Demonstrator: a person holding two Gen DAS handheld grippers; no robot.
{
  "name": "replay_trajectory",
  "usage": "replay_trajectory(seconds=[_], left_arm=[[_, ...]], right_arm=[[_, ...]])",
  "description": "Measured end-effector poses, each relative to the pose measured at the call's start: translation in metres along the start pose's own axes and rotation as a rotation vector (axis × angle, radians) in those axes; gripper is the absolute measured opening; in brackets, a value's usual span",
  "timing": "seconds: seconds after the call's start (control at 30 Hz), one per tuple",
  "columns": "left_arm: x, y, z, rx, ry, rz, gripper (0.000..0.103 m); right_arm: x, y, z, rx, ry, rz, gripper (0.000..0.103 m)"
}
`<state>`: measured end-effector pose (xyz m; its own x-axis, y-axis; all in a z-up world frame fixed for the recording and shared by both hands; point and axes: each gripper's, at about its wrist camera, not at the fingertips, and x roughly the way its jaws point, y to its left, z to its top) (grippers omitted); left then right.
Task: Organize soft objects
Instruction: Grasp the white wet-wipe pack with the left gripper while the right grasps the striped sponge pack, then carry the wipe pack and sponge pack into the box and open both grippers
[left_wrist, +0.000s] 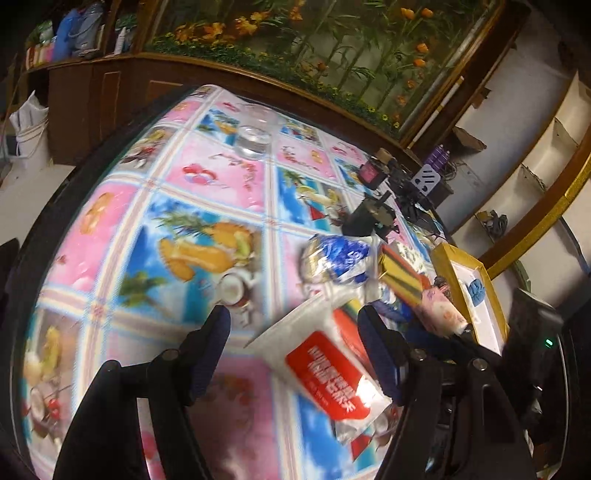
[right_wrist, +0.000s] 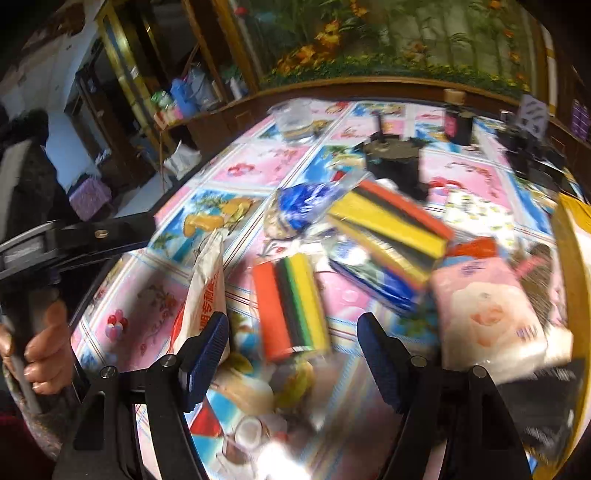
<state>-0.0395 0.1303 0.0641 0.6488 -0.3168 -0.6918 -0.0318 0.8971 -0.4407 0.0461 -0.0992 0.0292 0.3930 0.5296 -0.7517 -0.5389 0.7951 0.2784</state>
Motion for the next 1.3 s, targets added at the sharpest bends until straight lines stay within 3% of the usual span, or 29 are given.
replay_trajectory(seconds=[0.2, 0.23, 0.27, 0.47, 0.57, 0.63, 0.7, 0.77, 0.8, 0.83, 0.93, 1.07, 1.3], left_arm=[[-0.015, 0.010, -0.015, 0.015, 0.033, 0.046, 0.071], [-0.014, 0.009, -0.017, 0.020, 0.041, 0.050, 0.071], [-0.011, 0.007, -0.019, 0.022, 0.053, 0.051, 0.071], [0.017, -0.011, -0.024, 0.035, 0.114, 0.063, 0.071], [0.029, -0.025, -0.024, 0.033, 0.143, 0.087, 0.078], [0.038, -0.036, -0.024, 0.058, 0.149, 0.130, 0.081], [0.049, -0.045, -0.024, 0.084, 0.152, 0.208, 0.081], [0.058, -0.051, -0.027, 0.103, 0.165, 0.265, 0.064], [0.063, -0.052, -0.029, 0.108, 0.180, 0.278, 0.043], [0.067, -0.053, -0.030, 0.112, 0.190, 0.292, 0.038], [0.068, -0.058, -0.031, 0.143, 0.164, 0.329, 0.037], [0.058, -0.067, -0.027, 0.129, 0.111, 0.256, 0.036], [0.047, -0.108, -0.018, 0.165, -0.060, 0.200, 0.036]], right_arm=[[0.040, 0.021, 0.006, -0.130, 0.062, -0.105, 0.073], [0.040, 0.023, 0.005, -0.146, 0.051, -0.127, 0.052], [0.040, 0.025, 0.003, -0.156, 0.052, -0.135, 0.045], [0.019, 0.013, -0.013, -0.066, 0.019, -0.106, 0.043], [0.006, -0.010, -0.016, 0.030, -0.017, -0.086, 0.043], [0.000, -0.030, -0.018, 0.107, -0.036, -0.071, 0.043], [-0.005, -0.035, -0.018, 0.090, -0.065, -0.125, 0.043], [-0.011, -0.040, -0.018, 0.106, -0.090, -0.086, 0.043], [-0.015, -0.040, -0.018, 0.101, -0.107, -0.061, 0.043], [-0.018, -0.037, -0.018, 0.085, -0.124, -0.044, 0.043], [-0.027, -0.025, -0.017, 0.032, -0.171, -0.018, 0.043], [-0.035, -0.023, -0.018, 0.032, -0.216, -0.006, 0.043], [-0.053, -0.036, -0.023, 0.091, -0.298, -0.059, 0.043]])
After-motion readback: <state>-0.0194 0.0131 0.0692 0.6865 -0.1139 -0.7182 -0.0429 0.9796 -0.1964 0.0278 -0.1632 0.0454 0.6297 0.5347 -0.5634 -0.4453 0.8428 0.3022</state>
